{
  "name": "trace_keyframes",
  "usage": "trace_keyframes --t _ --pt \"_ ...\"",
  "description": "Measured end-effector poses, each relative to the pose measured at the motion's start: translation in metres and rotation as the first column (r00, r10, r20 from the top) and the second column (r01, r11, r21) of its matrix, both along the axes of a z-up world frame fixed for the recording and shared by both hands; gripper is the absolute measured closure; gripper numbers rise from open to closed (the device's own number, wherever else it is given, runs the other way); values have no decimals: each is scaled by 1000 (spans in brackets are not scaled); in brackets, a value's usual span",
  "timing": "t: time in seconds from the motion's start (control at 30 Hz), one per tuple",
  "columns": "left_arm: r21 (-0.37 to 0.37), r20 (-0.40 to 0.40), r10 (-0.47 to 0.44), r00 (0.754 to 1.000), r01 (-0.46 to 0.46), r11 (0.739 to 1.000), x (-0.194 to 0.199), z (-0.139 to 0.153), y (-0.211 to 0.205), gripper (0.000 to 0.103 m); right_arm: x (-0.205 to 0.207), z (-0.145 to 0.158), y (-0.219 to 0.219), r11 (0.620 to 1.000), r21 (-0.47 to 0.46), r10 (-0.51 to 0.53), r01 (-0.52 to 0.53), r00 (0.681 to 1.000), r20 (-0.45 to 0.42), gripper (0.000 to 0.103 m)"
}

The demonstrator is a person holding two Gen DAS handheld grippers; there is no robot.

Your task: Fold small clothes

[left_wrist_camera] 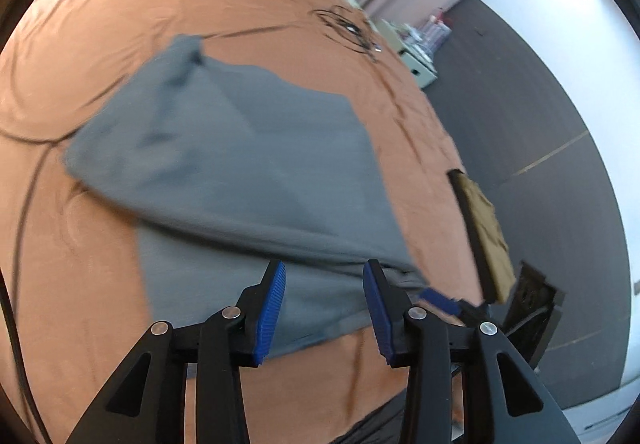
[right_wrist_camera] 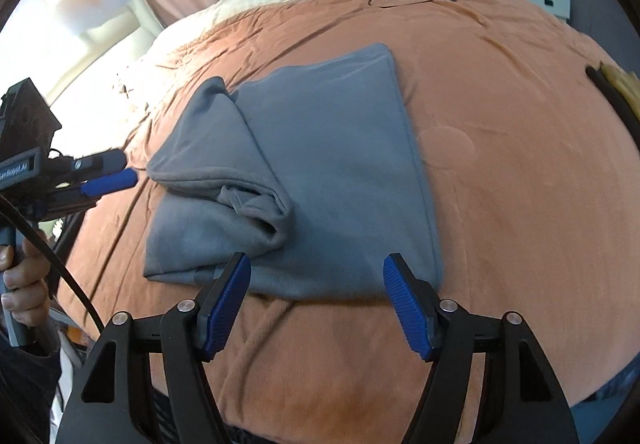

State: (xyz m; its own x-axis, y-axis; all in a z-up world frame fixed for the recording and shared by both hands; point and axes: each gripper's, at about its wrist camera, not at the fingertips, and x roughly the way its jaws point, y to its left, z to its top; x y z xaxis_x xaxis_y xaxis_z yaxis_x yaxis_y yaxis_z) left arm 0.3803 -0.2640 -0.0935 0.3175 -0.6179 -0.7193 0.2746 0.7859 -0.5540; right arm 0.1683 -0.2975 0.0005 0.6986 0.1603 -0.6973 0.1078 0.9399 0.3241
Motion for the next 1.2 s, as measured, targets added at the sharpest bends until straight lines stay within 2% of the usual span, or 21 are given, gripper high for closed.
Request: trace_keyframes --t 0.1,0.23,0.37,0.5,0.6,0.67,0.8,0.87,1.0,1.2 --pt "53 -13 37 999 -36 998 -2 -12 20 60 13 3 2 999 -32 14 -14 1000 -11 50" --pt "87 -46 76 996 -72 994 -3 -30 38 60 34 6 7 995 -92 27 -32 998 -53 59" --pt "172 -56 128 990 -117 978 -3 -48 50 60 51 9 18 979 -195 42 -63 993 -109 60" --pt "178 -104 133 986 -113 978 -1 -65 50 60 68 20 30 963 -249 71 -103 988 -134 60" --pt "204 -122 119 985 -92 975 -2 -74 46 60 80 27 35 959 -255 91 -125 986 -140 60" --pt "210 -136 113 984 -83 974 -2 -79 43 60 88 32 36 964 -221 118 -148 983 -143 60" --pt "214 -135 108 985 -78 974 0 -82 42 60 102 31 28 974 -149 144 -168 976 -162 81" --pt "209 -141 109 984 -78 975 1 -82 43 60 107 27 24 976 -138 144 -170 973 -178 84" --pt "218 -139 103 985 -71 973 2 -82 41 61 110 27 30 960 -163 195 -229 960 -200 84" --pt "222 -140 106 984 -73 972 0 -82 38 61 125 26 50 907 -270 248 -324 927 -280 84"
